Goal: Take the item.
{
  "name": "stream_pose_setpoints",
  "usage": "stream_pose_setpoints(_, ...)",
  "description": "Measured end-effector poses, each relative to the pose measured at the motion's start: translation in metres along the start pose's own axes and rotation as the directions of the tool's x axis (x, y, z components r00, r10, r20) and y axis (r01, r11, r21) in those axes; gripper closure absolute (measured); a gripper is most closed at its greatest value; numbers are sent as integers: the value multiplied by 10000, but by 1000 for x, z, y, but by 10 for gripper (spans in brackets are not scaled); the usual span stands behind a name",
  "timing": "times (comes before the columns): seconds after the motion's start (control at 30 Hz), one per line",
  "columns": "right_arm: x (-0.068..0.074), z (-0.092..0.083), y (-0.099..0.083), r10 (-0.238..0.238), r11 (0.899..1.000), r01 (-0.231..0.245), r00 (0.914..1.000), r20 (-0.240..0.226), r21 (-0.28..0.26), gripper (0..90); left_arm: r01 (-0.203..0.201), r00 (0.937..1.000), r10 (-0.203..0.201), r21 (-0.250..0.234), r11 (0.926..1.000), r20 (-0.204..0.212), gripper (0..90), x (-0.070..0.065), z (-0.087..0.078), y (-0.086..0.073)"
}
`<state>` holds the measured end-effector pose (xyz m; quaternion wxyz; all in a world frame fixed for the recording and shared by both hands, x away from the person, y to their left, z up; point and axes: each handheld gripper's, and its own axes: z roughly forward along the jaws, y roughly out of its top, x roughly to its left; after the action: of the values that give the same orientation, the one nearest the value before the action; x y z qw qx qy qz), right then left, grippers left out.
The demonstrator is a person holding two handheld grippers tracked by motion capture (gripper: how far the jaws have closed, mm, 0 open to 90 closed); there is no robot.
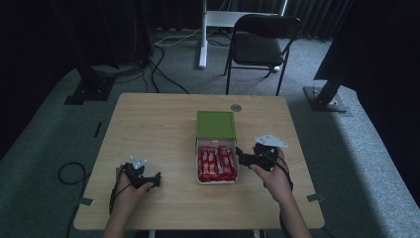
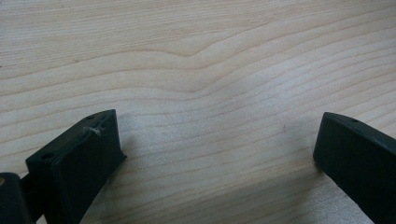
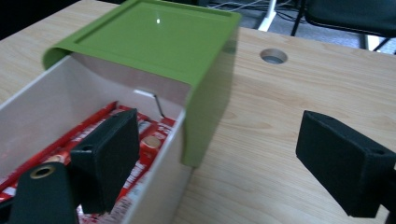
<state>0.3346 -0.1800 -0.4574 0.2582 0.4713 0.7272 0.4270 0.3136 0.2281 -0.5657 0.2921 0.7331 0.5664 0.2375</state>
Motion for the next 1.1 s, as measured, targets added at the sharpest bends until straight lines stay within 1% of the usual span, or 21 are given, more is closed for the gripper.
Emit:
stream_pose_setpoints(0.27, 17, 6, 4, -166, 9999, 166, 9993, -339, -25, 134, -30, 10000, 30, 26, 10000, -2, 15, 0, 0, 0)
stream_pose_setpoints(0.53, 35, 13, 7, -381, 9993, 381, 9967, -715, -8, 137, -29, 10000, 29, 25, 10000, -2, 15, 0, 0, 0)
stream_pose_setpoints(0.57, 35, 13, 7, -381, 9993, 381, 9967, -715, -8, 137, -29, 10000, 29, 25, 10000, -2, 15, 0, 0, 0)
stream_pose_setpoints(0.7, 43, 17, 8, -316, 9995, 318, 9950, -947, 5, 137, -25, 10000, 25, 23, 10000, -1, 15, 0, 0, 0)
stream_pose_setpoints(0.9, 52, 21, 5, -350, 9993, 361, 9941, -1026, 92, 138, -58, 10000, 58, 33, 10000, 0, 15, 0, 0, 0)
stream_pose_setpoints(0.97, 54, 23, 4, -318, 9994, 332, 9939, -1052, 115, 156, -62, 10000, 62, 40, 10000, -2, 15, 0, 0, 0)
stream_pose_setpoints(1.03, 56, 24, 3, -327, 9991, 356, 9921, -1212, 221, 157, -67, 10000, 67, 42, 10000, -3, 15, 0, 0, 0)
stream_pose_setpoints(1.07, 57, 25, 2, -406, 9986, 444, 9910, -1278, 270, 157, -68, 10000, 68, 42, 10000, -1, 15, 0, 0, 0)
stream_pose_setpoints(1.1, 59, 26, 2, -423, 9986, 459, 9911, -1264, 261, 162, -65, 10000, 65, 41, 10000, 0, 15, 0, 0, 0)
